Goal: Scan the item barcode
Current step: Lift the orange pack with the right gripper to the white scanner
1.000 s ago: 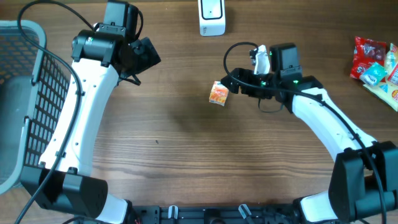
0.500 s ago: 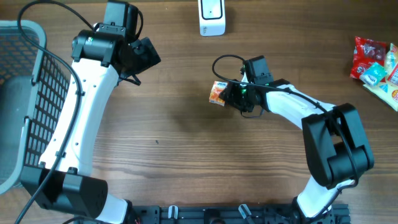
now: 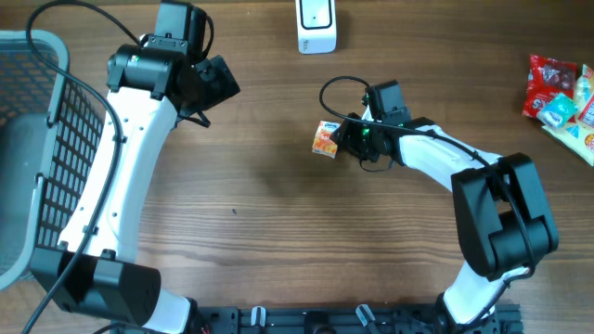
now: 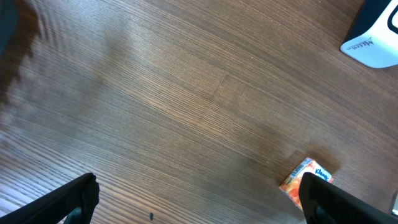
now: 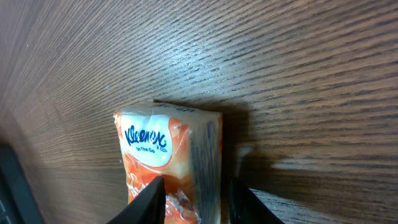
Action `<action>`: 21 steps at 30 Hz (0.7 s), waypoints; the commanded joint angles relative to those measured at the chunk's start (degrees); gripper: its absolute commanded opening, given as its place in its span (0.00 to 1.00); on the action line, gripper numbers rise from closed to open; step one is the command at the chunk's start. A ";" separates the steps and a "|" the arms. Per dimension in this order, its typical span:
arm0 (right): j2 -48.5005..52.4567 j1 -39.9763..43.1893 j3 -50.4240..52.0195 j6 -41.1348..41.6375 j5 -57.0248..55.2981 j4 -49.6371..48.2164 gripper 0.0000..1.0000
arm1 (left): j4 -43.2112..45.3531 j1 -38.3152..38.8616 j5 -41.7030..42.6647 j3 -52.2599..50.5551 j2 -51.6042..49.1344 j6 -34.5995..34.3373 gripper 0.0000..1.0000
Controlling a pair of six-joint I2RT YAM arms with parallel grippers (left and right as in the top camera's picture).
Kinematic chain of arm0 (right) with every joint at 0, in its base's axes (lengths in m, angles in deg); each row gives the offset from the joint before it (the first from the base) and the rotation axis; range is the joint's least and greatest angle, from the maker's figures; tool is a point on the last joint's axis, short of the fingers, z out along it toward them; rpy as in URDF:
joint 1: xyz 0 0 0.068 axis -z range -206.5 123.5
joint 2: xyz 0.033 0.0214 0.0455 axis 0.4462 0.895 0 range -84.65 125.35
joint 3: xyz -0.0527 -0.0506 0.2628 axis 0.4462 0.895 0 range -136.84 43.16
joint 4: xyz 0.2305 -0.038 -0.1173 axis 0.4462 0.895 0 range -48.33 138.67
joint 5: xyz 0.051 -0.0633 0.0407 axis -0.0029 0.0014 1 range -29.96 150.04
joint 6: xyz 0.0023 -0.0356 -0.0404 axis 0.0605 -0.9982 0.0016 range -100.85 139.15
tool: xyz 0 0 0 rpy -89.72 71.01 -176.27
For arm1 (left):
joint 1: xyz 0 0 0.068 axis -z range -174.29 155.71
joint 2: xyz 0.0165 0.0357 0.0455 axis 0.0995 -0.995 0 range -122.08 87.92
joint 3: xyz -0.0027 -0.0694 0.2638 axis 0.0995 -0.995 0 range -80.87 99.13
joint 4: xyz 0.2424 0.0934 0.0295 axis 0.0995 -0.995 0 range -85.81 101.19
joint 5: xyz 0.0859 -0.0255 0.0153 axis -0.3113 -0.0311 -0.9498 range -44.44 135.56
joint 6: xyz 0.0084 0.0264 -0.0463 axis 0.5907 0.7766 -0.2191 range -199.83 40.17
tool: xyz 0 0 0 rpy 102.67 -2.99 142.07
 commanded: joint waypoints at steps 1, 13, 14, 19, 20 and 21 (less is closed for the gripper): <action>2.32 0.07 0.35 0.96 -1.14 -0.66 0.27 | 0.00 -0.11 -0.55 0.37 -0.22 -0.57 1.00; 0.94 0.13 -8.07 -4.50 11.08 -2.64 0.05 | 0.00 -0.11 -0.55 0.37 -0.22 -0.57 1.00; 0.63 0.13 -12.20 -6.14 7.85 0.33 0.04 | 0.00 -0.11 -0.55 0.37 -0.22 -0.57 1.00; 0.52 -0.35 -30.05 -18.23 -20.41 9.84 0.05 | 0.00 -0.11 -0.55 0.37 -0.22 -0.57 1.00; 0.52 -0.70 -30.80 -21.64 -24.30 7.19 0.05 | 0.00 -0.13 -0.55 0.37 -0.22 -0.57 1.00; 0.52 -1.16 -30.95 -25.66 -27.87 3.28 0.05 | 0.00 -0.11 -0.55 0.37 -0.22 -0.57 1.00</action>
